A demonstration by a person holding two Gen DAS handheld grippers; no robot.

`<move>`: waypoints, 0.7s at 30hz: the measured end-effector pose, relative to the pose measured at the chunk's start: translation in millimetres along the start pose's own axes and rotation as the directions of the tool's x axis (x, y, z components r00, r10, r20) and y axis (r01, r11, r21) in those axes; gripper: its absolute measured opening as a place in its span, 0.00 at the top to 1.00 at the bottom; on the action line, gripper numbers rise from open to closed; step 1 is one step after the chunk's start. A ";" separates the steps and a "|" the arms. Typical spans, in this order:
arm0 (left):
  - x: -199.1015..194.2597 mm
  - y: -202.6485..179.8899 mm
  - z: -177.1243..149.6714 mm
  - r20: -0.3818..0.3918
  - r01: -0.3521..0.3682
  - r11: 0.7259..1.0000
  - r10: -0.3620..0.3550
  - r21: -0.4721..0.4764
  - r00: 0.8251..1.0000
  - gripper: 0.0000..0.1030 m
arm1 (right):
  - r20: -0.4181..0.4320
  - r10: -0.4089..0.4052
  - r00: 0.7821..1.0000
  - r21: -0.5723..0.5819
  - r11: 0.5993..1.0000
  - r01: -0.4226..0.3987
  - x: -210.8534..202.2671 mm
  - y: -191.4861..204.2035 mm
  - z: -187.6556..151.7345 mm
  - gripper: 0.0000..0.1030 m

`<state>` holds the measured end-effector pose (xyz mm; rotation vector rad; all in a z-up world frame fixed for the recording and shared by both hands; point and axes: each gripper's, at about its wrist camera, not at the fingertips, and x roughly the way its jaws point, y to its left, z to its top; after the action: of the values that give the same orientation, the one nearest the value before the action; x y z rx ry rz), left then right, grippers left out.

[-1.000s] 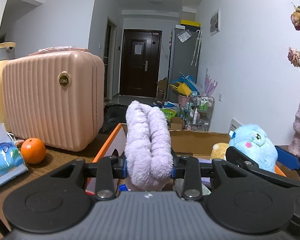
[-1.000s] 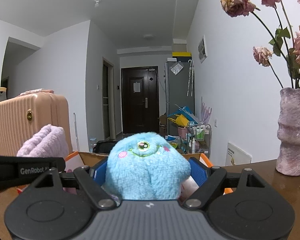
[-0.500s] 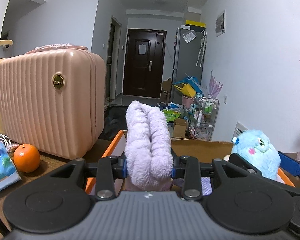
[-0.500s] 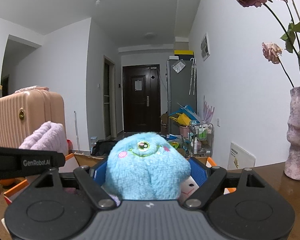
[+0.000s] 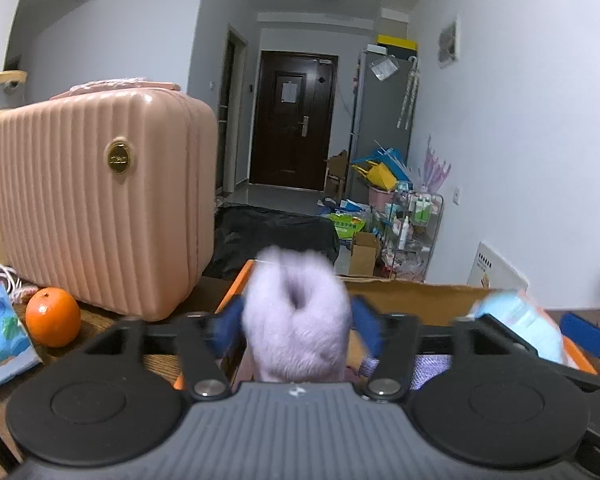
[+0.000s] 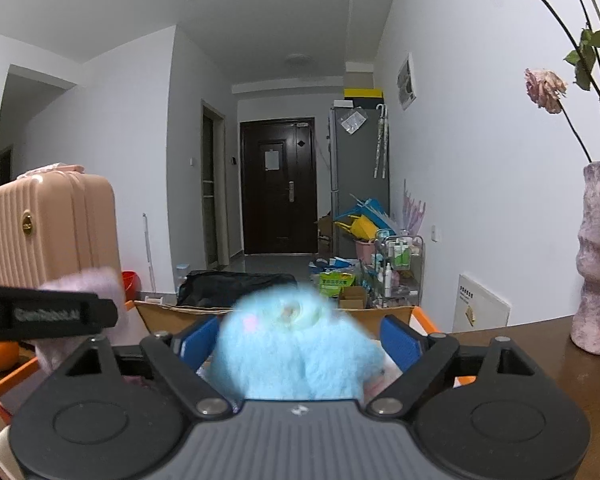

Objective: Organize soft objects
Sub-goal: 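Lower both held items into the box and open both grippers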

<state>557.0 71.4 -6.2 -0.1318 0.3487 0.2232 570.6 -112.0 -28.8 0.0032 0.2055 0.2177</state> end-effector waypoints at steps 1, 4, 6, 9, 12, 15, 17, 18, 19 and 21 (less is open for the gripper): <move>-0.7 1.9 0.6 0.000 0.002 1.000 -0.002 -0.012 1.000 0.18 | 0.002 -0.004 1.000 0.008 1.000 0.004 -0.6 -1.2 0.4 0.06; -5.5 4.8 1.5 0.033 -0.039 0.999 0.040 -0.024 0.999 0.01 | 0.008 -0.016 1.000 0.037 0.999 0.016 -2.1 -5.1 0.4 0.00; -8.0 5.0 1.8 0.046 -0.049 0.998 0.050 -0.028 0.998 0.00 | 0.006 -0.018 1.000 0.052 0.998 0.017 -1.9 -7.8 0.6 0.00; -12.0 6.9 2.0 0.062 -0.062 0.997 0.065 -0.043 0.996 0.00 | 0.002 -0.021 1.000 0.063 0.998 0.021 -0.5 -11.3 1.2 0.00; -12.1 6.6 2.4 0.062 -0.070 0.997 0.073 -0.042 0.995 0.00 | 0.006 -0.022 1.000 0.064 0.998 0.021 -1.6 -12.2 1.1 0.00; -11.1 8.7 2.6 0.055 -0.072 0.996 0.075 -0.042 0.996 0.00 | 0.009 -0.021 1.000 0.062 0.998 0.021 -3.3 -11.7 0.5 0.00; -12.2 9.3 2.2 0.053 -0.074 0.996 0.077 -0.043 0.996 0.00 | 0.011 -0.023 1.000 0.058 0.998 0.022 -5.8 -10.2 -0.9 0.00; -12.8 9.4 2.0 0.053 -0.075 0.996 0.077 -0.042 0.996 0.00 | 0.012 -0.023 1.000 0.056 0.998 0.023 -7.2 -10.1 -1.4 0.00; -13.6 9.6 1.6 0.054 -0.075 0.996 0.077 -0.040 0.996 0.00 | 0.014 -0.023 1.000 0.055 0.998 0.022 -8.6 -10.6 -1.7 0.00; -15.7 9.0 0.1 0.056 -0.078 0.996 0.080 -0.030 0.995 0.00 | 0.020 -0.021 1.000 0.050 0.999 0.020 -12.2 -11.0 -2.6 0.00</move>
<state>540.5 77.1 -1.4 -0.1392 0.2941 0.3094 560.7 -125.4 -29.2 0.0524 0.1908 0.1917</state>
